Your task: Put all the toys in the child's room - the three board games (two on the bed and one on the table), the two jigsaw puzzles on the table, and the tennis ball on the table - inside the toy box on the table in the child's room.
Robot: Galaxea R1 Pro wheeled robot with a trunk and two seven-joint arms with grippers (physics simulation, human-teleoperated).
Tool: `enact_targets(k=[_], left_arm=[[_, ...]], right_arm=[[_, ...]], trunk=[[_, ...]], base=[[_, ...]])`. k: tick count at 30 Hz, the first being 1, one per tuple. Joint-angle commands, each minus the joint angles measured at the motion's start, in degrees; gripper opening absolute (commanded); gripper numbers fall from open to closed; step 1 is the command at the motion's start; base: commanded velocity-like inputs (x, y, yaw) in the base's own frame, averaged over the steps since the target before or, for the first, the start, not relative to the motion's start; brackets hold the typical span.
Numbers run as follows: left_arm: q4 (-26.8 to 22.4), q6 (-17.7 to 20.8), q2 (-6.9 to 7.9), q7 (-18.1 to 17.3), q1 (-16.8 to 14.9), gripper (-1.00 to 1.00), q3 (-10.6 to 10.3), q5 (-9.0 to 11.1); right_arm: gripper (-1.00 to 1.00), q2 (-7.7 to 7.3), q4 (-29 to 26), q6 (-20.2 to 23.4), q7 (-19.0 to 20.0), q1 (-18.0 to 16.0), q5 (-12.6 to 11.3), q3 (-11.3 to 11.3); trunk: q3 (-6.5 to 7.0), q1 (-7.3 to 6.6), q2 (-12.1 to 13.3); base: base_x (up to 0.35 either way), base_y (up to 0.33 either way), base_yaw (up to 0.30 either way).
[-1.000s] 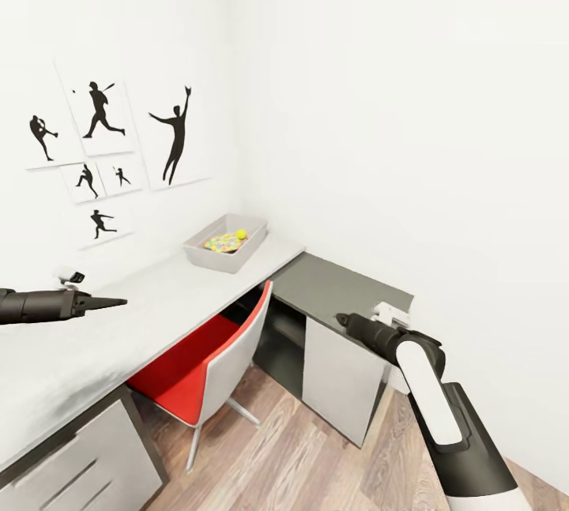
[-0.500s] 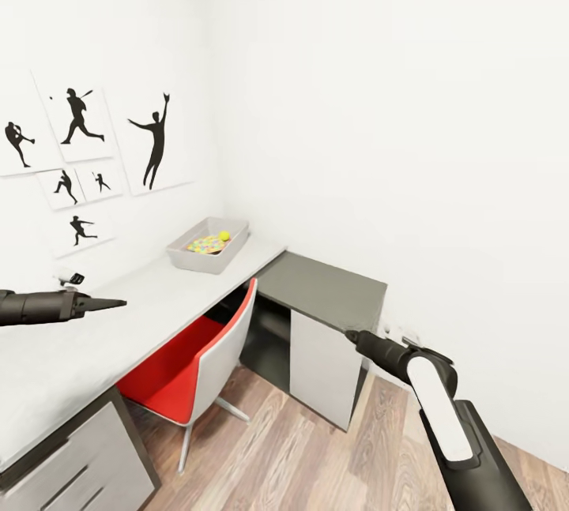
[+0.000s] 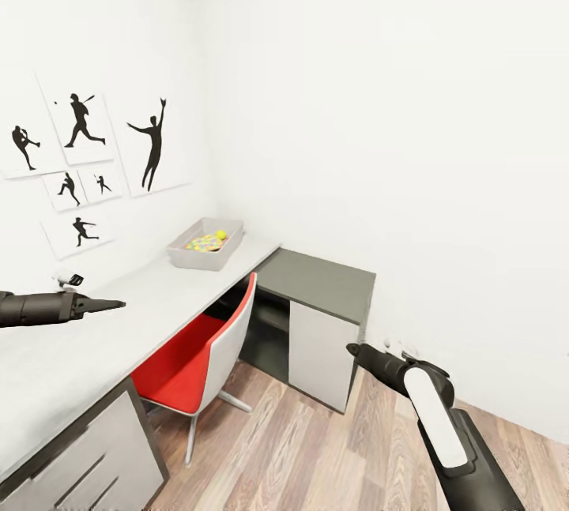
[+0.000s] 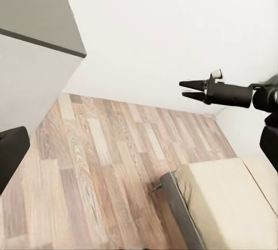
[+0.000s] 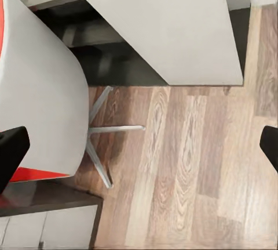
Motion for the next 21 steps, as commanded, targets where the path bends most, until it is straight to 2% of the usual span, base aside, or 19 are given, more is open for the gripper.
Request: enact_targets(k=[1, 3, 6, 8, 11, 14, 17, 18, 21], left_arm=[[0.0, 0.6, 0.08, -0.2, -0.1, 1.00, -0.4, 0.3], [0.0, 0.5, 0.08, -0.2, -0.1, 1.00, -0.4, 0.3], [0.1, 0.5, 0.08, -0.2, -0.1, 1.00, -0.4, 0.3], [0.1, 0.5, 0.08, -0.2, -0.1, 1.00, -0.4, 0.3], [0.1, 0.5, 0.08, -0.2, -0.1, 1.00, -0.4, 0.3], [0.1, 0.5, 0.00, -0.2, -0.1, 1.00, -0.4, 0.4], [0.1, 0.5, -0.06, -0.2, -0.1, 1.00, -0.4, 0.4], [0.1, 0.5, -0.08, -0.2, -0.1, 1.00, -0.4, 0.5], [0.1, 0.5, -0.04, -0.2, -0.1, 1.00, -0.4, 0.5]], right_arm=[[1.00, -0.04, 0.7, -0.2, -0.6, -0.1, -0.6, 0.1], [1.00, -0.04, 4.1, -1.3, -0.6, -0.1, -0.5, 0.1], [1.00, -0.05, 12.2, -6.1, -0.6, -0.1, -0.3, 0.3], [1.00, 0.01, 19.2, -11.2, -0.6, -0.1, -0.2, 0.7], [1.00, 0.11, 26.0, -16.1, -0.4, -0.1, -0.1, 1.2], [1.00, 0.12, 36.2, -25.6, 0.7, -0.1, 1.6, 3.5], [1.00, 0.19, 41.5, -31.9, 2.2, -0.1, 3.6, 5.4], [1.00, 0.31, 44.1, -35.2, 3.1, -0.1, 4.7, 6.4], [1.00, 0.38, 46.2, -37.9, 3.7, -0.1, 5.4, 6.9]], trunk=[[-0.12, 0.01, -0.1], [-0.10, 0.01, -0.1], [-0.05, 0.01, -0.1], [-0.01, 0.01, -0.1], [0.03, 0.01, -0.1], [0.04, 0.01, -0.1], [0.04, 0.01, -0.1], [0.04, 0.01, -0.1], [0.04, 0.01, -0.1]], base=[[-0.228, 0.213, -0.039], [-0.233, 0.212, -0.119], [-0.227, 0.188, -0.207], [-0.195, 0.144, -0.244], [-0.166, 0.078, -0.165], [-0.139, 0.024, -0.053], [-0.119, 0.008, -0.018], [-0.109, 0.003, -0.007], [-0.106, 0.002, -0.004]])
